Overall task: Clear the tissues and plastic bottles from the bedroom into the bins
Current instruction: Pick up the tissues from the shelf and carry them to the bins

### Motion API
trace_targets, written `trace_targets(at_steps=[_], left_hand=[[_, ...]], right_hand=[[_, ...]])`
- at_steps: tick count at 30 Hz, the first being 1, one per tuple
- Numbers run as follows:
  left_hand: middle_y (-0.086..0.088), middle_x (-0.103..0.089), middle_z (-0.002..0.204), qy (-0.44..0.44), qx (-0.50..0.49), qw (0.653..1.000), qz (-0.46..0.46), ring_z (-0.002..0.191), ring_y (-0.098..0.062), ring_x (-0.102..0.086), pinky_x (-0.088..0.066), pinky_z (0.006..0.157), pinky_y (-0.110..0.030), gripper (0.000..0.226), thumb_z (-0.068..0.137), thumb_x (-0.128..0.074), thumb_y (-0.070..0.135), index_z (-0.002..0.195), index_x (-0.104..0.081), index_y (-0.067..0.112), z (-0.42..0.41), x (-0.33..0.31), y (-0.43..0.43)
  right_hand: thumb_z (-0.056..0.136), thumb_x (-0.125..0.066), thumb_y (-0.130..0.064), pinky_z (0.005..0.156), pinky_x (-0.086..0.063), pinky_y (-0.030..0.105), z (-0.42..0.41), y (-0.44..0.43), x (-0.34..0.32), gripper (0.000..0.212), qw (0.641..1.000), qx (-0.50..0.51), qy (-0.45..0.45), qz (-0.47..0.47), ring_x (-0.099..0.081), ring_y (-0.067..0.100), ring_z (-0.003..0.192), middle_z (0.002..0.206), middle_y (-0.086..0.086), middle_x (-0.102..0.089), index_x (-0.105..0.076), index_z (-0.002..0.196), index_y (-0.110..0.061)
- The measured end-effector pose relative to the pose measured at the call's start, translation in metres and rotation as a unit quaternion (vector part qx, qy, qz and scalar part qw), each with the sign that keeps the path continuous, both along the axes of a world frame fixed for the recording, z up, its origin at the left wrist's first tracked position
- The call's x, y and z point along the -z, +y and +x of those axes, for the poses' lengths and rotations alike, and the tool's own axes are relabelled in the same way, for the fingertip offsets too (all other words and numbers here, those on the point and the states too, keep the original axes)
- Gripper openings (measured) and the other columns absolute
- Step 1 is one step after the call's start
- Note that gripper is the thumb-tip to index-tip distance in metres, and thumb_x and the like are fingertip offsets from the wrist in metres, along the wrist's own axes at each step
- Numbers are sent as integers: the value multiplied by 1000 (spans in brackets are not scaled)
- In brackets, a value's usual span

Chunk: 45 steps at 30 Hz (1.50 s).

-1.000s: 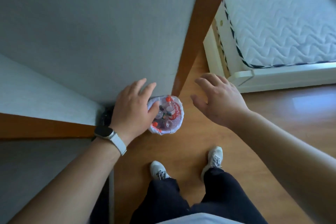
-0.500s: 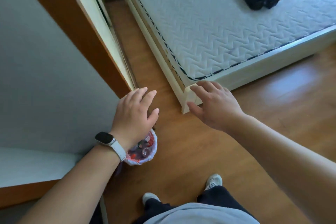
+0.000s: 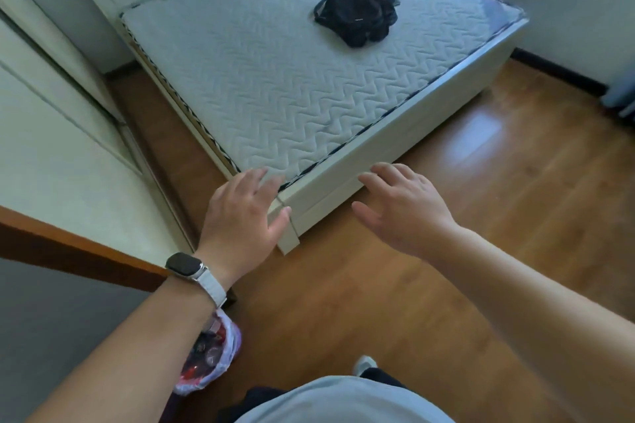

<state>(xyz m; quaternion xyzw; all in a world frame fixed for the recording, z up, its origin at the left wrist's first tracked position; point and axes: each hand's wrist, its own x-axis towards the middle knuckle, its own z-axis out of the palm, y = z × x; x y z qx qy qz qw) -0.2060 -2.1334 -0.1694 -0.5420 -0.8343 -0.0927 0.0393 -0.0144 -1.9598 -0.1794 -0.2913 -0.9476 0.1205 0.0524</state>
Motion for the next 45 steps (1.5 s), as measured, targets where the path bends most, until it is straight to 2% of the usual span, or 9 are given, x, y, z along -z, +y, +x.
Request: trace_targets(at_steps=[3,8,14,16,23,28,33,38,45], left_hand=[[-9,-52,135,-4,23,1000,-11,126,-30,-47,-40,100,-50,50,89,-49,46,133,-50,21,15,-5,33],[-9,-52,134,-6,74,997,-12,124,-31,-48,-41,97,-52,50,91,-52,44,134,-51,20,32,-10,85],[-8,-53,134,-31,141,990,5,124,-31,-48,-41,97,-52,53,87,-51,45,133,-53,19,44,-5,151],[-10,-54,134,-38,167,985,13,124,-32,-49,-41,96,-53,52,86,-56,42,132,-55,18,44,2,176],[-12,-55,136,-49,255,966,12,126,-34,-50,-42,97,-54,50,88,-63,37,133,-55,16,14,14,279],[-11,-53,140,-39,313,949,13,131,-32,-46,-39,102,-51,52,89,-66,36,135,-54,17,-27,6,352],[-10,-51,142,-19,372,928,2,132,-31,-44,-39,102,-51,54,90,-49,45,137,-53,18,-53,-1,418],[-9,-54,139,-31,416,909,22,129,-31,-48,-40,102,-51,54,89,-42,49,133,-56,20,-49,2,465],[-8,-54,139,-34,456,889,15,130,-30,-47,-38,103,-48,48,91,-44,48,132,-55,24,-22,14,531]], right_hand=[[87,-37,-57,100,-38,42,32,21,-5,58,999,45,14,3,-43,26,128,136,1,-51,-53,131,-24],[88,-58,-44,94,-42,43,76,49,-10,49,992,120,22,20,-49,32,123,132,7,-55,-58,128,-16],[86,-51,-49,90,-45,41,104,78,-9,51,979,201,18,31,-52,30,119,129,6,-57,-59,125,-18],[86,-45,-52,89,-45,41,108,89,-7,53,973,228,17,35,-51,28,119,129,4,-56,-59,125,-19],[85,-32,-61,96,-40,43,93,148,-5,63,947,320,-1,31,-42,22,128,138,0,-48,-54,131,-23],[85,-32,-60,96,-39,43,59,196,-18,63,933,357,-8,46,-43,23,127,137,0,-49,-55,129,-23],[89,-36,-56,98,-37,42,32,227,-27,57,920,387,-26,59,-42,23,129,140,1,-47,-52,132,-23],[90,-38,-54,98,-39,42,29,252,-29,55,908,413,-27,68,-45,23,127,138,2,-51,-55,130,-21],[88,-35,-54,96,-41,45,51,313,-16,58,903,425,-17,64,-48,26,125,134,5,-54,-58,127,-19]])
